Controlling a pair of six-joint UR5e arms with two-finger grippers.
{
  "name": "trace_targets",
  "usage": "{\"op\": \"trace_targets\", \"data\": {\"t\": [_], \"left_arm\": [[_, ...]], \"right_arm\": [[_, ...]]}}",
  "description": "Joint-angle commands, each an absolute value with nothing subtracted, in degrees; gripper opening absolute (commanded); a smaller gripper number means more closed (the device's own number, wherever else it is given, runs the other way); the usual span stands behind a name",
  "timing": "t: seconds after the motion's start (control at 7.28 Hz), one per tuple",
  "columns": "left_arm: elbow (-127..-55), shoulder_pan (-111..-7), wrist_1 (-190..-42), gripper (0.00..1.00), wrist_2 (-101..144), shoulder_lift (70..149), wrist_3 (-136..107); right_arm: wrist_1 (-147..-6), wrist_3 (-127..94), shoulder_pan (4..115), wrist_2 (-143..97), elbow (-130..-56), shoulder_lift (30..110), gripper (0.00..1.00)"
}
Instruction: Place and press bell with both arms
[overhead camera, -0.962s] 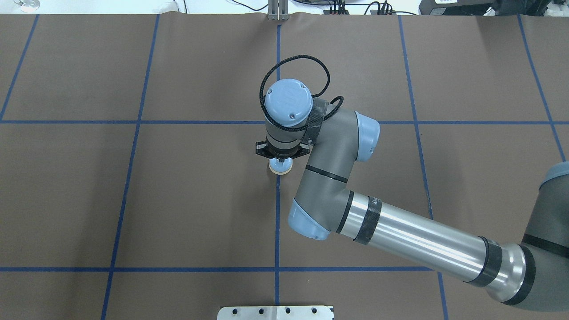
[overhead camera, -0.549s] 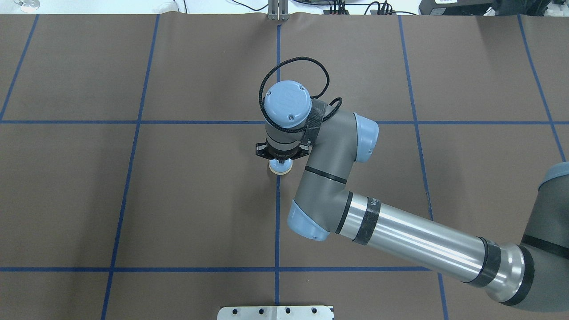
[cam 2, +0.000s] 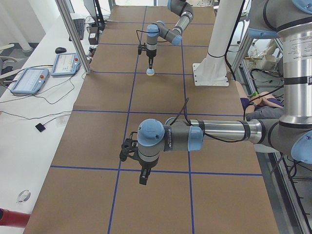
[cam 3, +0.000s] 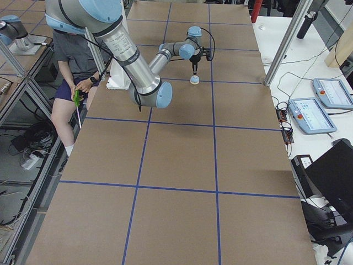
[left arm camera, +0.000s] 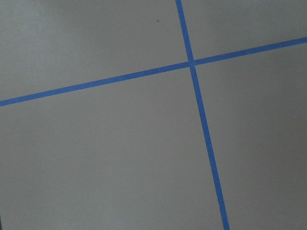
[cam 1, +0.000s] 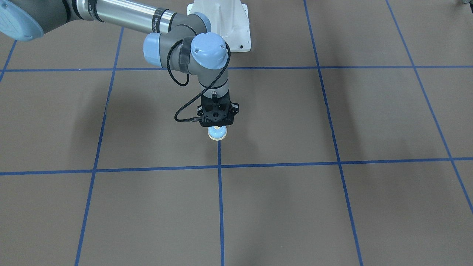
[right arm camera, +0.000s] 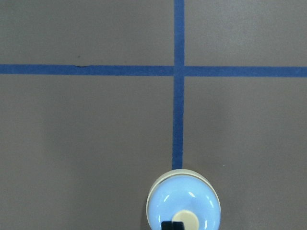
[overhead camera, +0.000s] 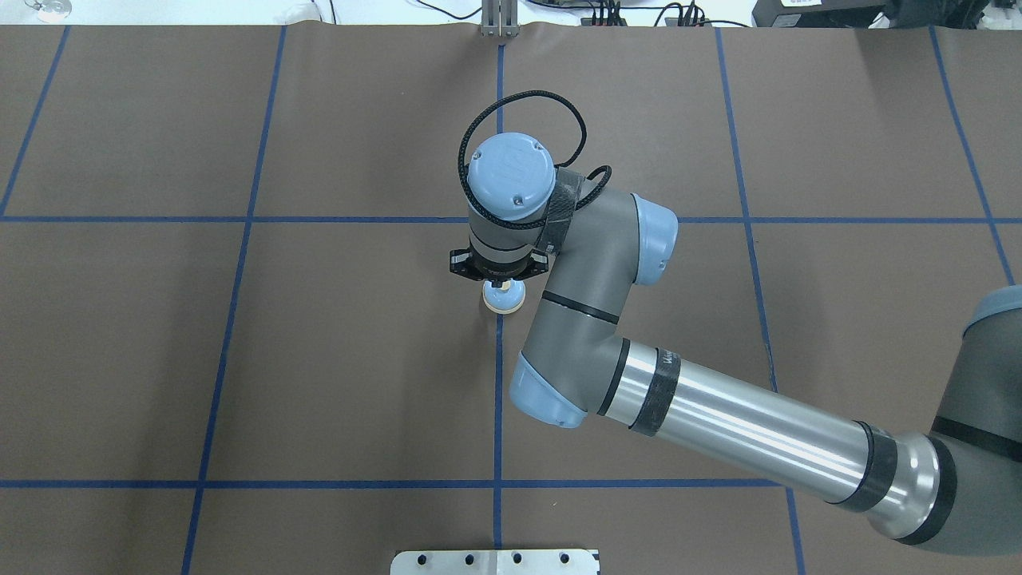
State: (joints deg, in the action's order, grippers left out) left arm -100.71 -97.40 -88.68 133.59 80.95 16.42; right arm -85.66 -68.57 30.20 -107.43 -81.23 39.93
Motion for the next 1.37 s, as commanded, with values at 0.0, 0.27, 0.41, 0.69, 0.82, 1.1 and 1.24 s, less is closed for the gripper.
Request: {"op": "trace_targets", "data": {"t": [0.0,0.27,0.41,0.69,0.82,1.1,1.24], "left_arm": [[-100.63,-97.03,-88.77,1.00,133.68,80.95,16.17],[-100.63,-96.68,-88.86,1.00,133.86,81.03,16.00],[-100.63,-95.98,-88.86,1.00,134.21,81.38,14.69],[-100.64,-92.40,-89.03,1.00,134.21,82.35,9.95],[-100.63,-91.16,-88.95,1.00,134.21,83.05,9.15],[-100.55,-89.65,-90.51,1.00,134.12,83.58,9.58],[-100.29,-89.21,-91.48,1.00,134.12,83.58,9.49]], "right_arm": [[-85.87,-67.95,33.64,-110.89,-84.10,40.51,0.00],[-85.69,-67.50,37.69,-112.68,-88.82,44.27,0.99],[-85.78,-67.33,40.05,-112.94,-92.51,48.04,1.00],[-85.87,-57.80,47.16,-118.96,-95.70,54.63,1.00],[-85.87,-51.74,51.20,-121.53,-96.93,58.32,1.00],[-85.78,-34.89,60.77,-126.63,-97.21,66.40,1.00],[-85.87,-24.71,66.56,-129.17,-96.95,71.06,1.00]]}}
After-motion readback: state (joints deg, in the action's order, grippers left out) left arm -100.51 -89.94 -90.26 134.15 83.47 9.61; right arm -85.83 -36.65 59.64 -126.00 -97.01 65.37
